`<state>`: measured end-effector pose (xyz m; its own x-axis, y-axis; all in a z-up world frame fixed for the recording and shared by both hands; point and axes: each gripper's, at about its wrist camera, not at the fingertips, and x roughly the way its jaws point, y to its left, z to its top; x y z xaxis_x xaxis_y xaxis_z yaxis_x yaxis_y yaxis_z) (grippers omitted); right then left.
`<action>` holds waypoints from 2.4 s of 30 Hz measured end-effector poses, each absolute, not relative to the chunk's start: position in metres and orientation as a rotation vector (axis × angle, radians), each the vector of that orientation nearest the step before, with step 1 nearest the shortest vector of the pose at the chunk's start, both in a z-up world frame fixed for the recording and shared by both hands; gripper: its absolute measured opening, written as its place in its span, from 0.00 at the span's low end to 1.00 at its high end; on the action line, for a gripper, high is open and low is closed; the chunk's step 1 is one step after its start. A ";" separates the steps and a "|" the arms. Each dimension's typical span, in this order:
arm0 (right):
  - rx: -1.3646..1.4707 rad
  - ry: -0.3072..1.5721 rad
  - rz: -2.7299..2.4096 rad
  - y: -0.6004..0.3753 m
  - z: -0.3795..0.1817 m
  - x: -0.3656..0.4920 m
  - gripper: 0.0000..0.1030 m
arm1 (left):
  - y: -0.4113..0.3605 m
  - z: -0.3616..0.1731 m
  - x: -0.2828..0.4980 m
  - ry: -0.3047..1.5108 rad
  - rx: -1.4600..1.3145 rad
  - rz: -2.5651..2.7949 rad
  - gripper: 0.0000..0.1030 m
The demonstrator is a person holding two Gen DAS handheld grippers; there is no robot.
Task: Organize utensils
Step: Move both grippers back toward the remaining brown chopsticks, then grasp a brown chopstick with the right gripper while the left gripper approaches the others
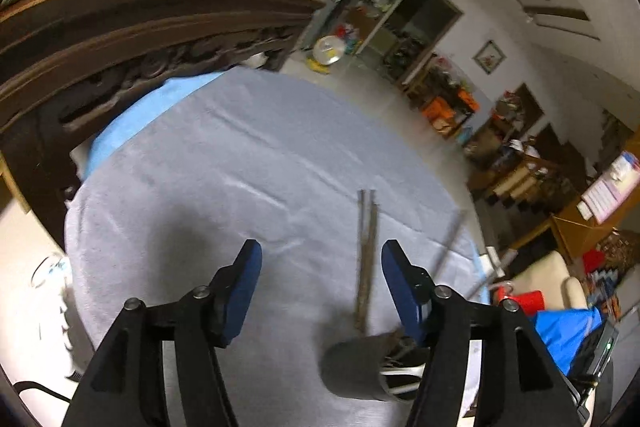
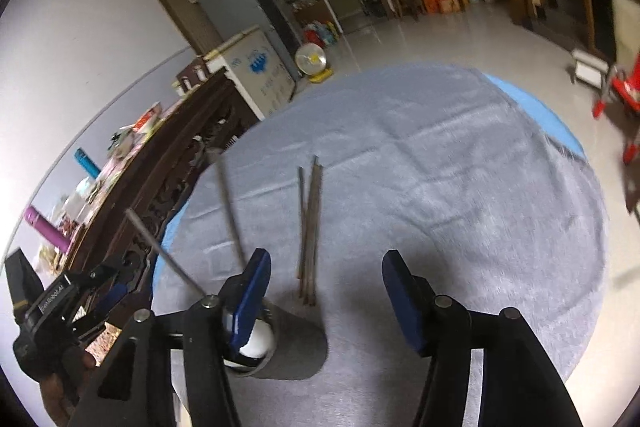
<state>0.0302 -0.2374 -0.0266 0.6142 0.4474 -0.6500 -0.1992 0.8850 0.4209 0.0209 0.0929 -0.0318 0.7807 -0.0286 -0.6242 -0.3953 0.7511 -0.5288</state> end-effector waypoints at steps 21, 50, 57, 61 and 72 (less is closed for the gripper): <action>0.287 1.108 0.297 -0.245 -0.115 0.087 0.61 | 0.098 -0.130 0.088 1.033 -0.495 0.354 0.63; -0.034 1.269 0.463 -0.129 -0.123 0.209 0.61 | 0.084 -0.158 0.170 0.987 -0.286 0.427 0.65; -0.075 1.322 0.470 -0.093 -0.127 0.241 0.44 | 0.080 -0.162 0.171 0.936 -0.248 0.430 0.76; -0.120 1.340 0.474 -0.077 -0.132 0.248 0.38 | 0.083 -0.167 0.168 0.899 -0.242 0.441 0.85; -0.213 1.329 0.381 -0.083 -0.134 0.257 0.26 | 0.088 -0.167 0.169 0.902 -0.247 0.447 0.91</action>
<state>0.2568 -0.0826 -0.1338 0.1904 0.1483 -0.9704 -0.3885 0.9192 0.0642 0.1685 0.0875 -0.1673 0.5371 0.2698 -0.7992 -0.4732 0.8807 -0.0206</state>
